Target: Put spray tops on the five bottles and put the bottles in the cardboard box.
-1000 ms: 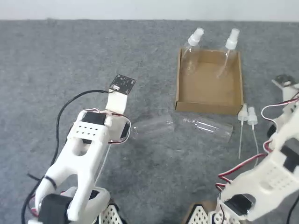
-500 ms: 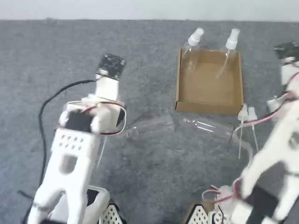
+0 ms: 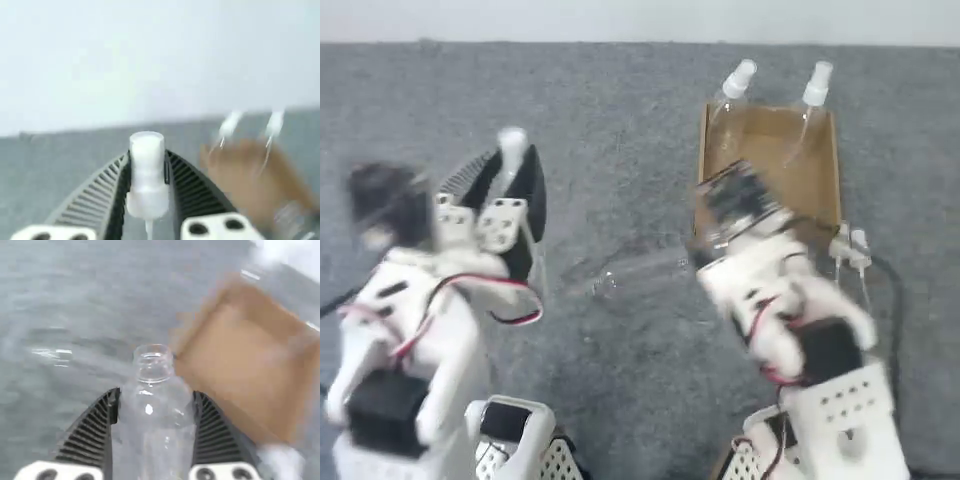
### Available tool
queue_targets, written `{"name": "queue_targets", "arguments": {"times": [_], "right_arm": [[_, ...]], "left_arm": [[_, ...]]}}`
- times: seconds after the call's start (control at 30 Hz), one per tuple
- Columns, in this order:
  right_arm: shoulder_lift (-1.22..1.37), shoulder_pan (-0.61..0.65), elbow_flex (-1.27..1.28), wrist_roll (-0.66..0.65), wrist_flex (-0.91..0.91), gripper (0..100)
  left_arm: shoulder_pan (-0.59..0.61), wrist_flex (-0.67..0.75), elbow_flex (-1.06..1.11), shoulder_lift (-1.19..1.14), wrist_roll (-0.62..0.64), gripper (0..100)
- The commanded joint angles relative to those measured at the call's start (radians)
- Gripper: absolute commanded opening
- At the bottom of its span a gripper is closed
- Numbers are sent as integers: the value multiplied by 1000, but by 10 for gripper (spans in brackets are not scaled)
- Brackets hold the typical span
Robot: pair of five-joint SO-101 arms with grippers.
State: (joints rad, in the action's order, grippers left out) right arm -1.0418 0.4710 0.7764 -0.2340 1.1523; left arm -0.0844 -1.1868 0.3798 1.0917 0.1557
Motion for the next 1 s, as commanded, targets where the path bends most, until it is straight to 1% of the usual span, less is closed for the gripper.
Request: {"name": "queue_targets", "arguments": {"times": [0.0, 0.1, 0.2, 0.33, 0.4, 0.57, 0.83, 0.93, 0.97], "right_arm": [[-31, 150, 91, 80, -177, 23], [-33, 234, 187, 104, -332, 23], [-42, 298, 270, 49, -447, 23], [-48, 363, 308, -34, -475, 23], [-50, 381, 310, -28, -496, 23], [-50, 380, 313, 29, -544, 7], [-50, 380, 313, 34, -541, 6], [-50, 378, 313, 34, -538, 6], [-50, 378, 313, 34, -538, 6]], "left_arm": [[-3, 91, -85, 20, 120, 11], [0, 161, -74, 18, 190, 11], [2, 221, -45, 20, 242, 11], [2, 324, 53, 25, 273, 11], [2, 354, 101, 26, 275, 11], [2, 358, 177, 26, 275, 11], [3, 350, 216, 28, 272, 11], [8, 350, 193, 28, 267, 11], [29, 348, 179, 28, 259, 11]]}}
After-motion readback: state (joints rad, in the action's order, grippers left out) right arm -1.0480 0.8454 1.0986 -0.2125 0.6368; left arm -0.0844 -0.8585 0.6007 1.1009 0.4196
